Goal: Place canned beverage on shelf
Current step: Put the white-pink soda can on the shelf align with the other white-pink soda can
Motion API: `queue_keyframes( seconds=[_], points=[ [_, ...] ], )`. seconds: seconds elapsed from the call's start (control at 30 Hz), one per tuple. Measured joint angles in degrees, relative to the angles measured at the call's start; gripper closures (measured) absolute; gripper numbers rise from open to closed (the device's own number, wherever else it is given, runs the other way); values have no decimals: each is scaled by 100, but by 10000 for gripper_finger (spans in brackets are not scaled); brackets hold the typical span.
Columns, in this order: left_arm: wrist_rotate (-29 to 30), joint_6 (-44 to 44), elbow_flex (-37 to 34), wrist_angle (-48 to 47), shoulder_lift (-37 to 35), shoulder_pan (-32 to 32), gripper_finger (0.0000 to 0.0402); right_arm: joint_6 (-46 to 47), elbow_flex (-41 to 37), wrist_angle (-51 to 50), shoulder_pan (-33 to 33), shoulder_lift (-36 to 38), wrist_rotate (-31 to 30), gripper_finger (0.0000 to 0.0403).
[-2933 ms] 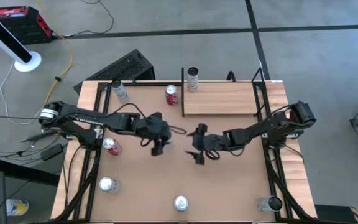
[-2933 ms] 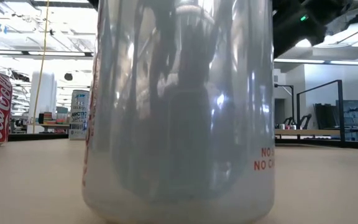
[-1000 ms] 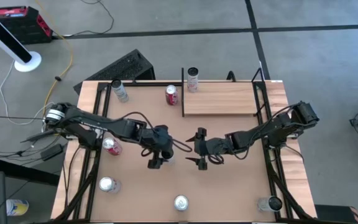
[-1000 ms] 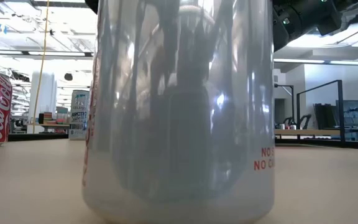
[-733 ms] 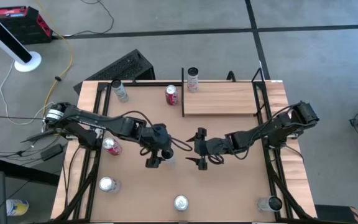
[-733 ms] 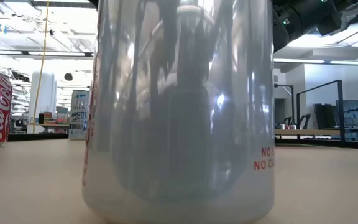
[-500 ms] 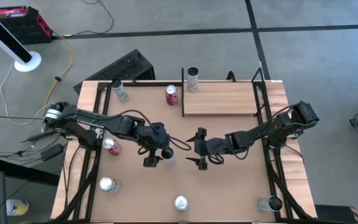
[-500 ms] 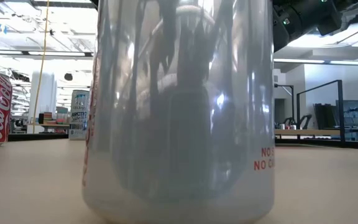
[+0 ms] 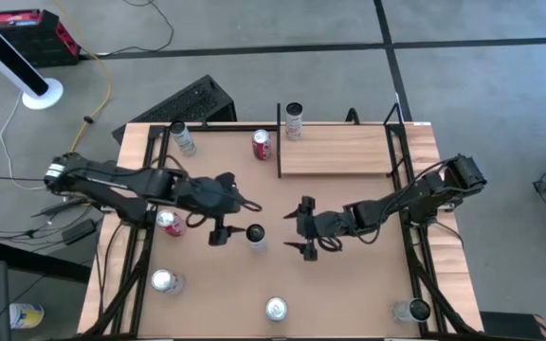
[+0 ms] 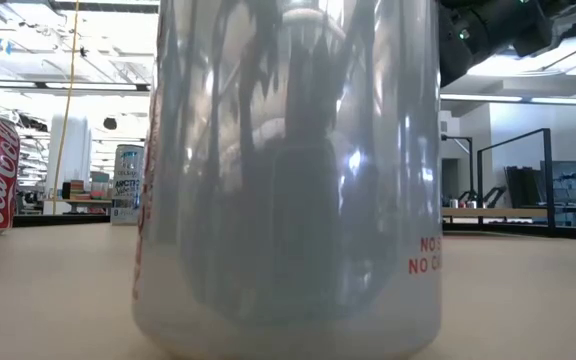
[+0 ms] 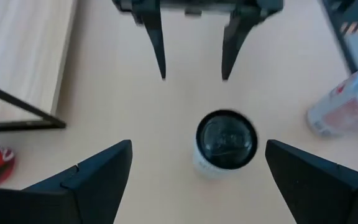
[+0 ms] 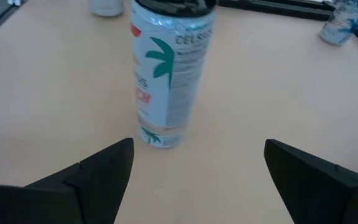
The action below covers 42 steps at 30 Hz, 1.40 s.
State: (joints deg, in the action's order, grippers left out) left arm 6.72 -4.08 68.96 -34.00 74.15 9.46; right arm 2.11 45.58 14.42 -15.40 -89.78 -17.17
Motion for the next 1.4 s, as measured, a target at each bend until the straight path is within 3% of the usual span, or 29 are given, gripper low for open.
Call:
queue_keyframes(
  seconds=[0.3, 0.6, 0.73, 1.03, 1.4],
  points=[
    [-24, -27, -1452, 1610, -1062, 54, 47, -4, 0, 489, 0, 0, 106, 20],
    [320, 38, -3006, 3267, -1927, 54, 47, -69, 38, 2091, 6, -462, 882, 20],
    [295, -66, -3536, 3904, -2096, 46, 47, -325, 387, 2010, 113, -731, 1164, 20],
    [-196, -809, -3937, 3952, -1983, 61, 47, -588, 1176, 377, 451, -764, 1585, 20],
    [-270, -927, -3929, 4020, -1375, 131, 47, -686, 1178, 181, 357, -747, 1572, 20]
  ],
)
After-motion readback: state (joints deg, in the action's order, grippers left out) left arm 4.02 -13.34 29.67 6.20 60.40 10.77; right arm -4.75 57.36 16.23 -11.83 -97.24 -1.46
